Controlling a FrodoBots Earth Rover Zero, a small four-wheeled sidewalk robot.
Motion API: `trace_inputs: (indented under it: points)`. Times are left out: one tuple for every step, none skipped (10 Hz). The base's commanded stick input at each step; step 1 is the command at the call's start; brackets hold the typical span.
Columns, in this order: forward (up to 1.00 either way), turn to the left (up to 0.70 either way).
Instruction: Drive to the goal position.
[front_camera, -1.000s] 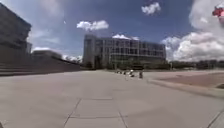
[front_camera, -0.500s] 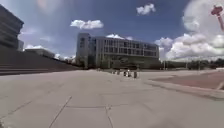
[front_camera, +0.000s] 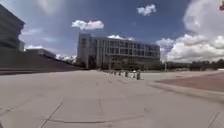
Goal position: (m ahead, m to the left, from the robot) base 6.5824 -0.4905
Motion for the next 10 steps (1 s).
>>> trace_inputs:
  points:
    - [0.93,0.0]
    - [0.93,0.0]
    - [0.93,0.0]
    - [0.93,0.0]
    - [0.93,0.0]
    - [0.93,-0.14]
    - [0.93,-0.3]
    - [0.93,-0.37]
    - [0.93,-0.37]
    - [0.93,-0.37]
